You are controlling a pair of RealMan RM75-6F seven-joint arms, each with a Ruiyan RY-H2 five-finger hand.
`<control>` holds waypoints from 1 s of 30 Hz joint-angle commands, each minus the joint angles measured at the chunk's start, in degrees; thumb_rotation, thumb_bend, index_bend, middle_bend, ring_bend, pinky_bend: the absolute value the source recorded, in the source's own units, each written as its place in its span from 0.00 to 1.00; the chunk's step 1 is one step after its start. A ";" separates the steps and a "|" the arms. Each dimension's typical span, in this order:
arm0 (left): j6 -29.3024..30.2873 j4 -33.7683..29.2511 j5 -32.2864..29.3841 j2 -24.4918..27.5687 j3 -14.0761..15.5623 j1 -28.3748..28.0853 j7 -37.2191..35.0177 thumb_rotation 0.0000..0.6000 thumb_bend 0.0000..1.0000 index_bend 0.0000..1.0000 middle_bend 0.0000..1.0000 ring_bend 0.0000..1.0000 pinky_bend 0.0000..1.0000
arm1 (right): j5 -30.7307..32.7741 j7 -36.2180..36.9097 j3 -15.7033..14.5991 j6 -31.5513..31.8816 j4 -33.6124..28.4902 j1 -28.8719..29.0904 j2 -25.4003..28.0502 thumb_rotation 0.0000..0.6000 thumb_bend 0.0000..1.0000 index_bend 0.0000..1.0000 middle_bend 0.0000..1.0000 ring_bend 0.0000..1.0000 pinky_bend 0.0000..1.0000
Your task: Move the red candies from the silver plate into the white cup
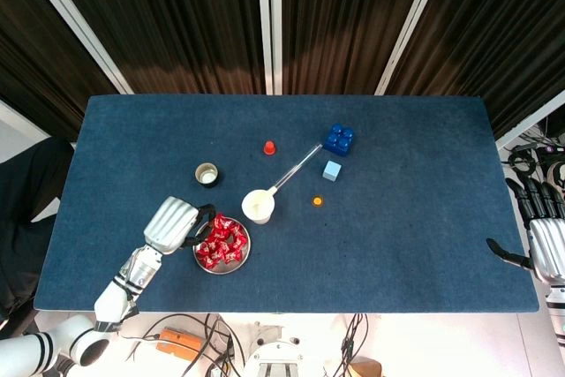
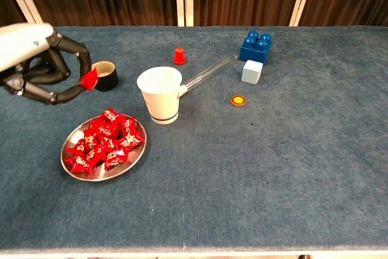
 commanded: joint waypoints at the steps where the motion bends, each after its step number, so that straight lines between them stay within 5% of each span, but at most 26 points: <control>1: -3.74 -1.62 -3.15 -0.16 -3.66 -3.63 1.36 1.00 0.42 0.62 0.98 0.95 0.86 | -0.11 0.35 -0.05 0.06 0.15 -0.06 0.10 1.00 0.33 0.00 0.03 0.00 0.00; 9: -10.94 -1.67 -12.60 -2.20 -8.45 -9.57 7.56 1.00 0.41 0.61 0.98 0.95 0.86 | 0.47 2.53 -0.06 0.44 2.00 -0.62 -0.01 1.00 0.33 0.00 0.03 0.00 0.00; 20: -13.33 0.00 -18.48 -4.94 -7.55 -12.89 14.86 1.00 0.35 0.54 0.98 0.94 0.86 | 1.21 4.73 -0.13 -0.12 4.40 -0.85 -0.52 1.00 0.33 0.00 0.03 0.00 0.00; 25: -11.60 -0.50 -18.57 -5.31 -7.29 -13.06 15.35 1.00 0.22 0.37 0.98 0.94 0.86 | 1.29 5.08 -0.08 -0.18 4.75 -0.88 -0.63 1.00 0.33 0.00 0.03 0.00 0.00; 30: -4.46 -3.86 -13.58 -2.37 -5.73 -9.60 12.48 1.00 0.20 0.34 0.97 0.94 0.86 | 1.35 5.01 0.23 -0.25 4.78 -0.64 -0.53 1.00 0.33 0.00 0.03 0.00 0.00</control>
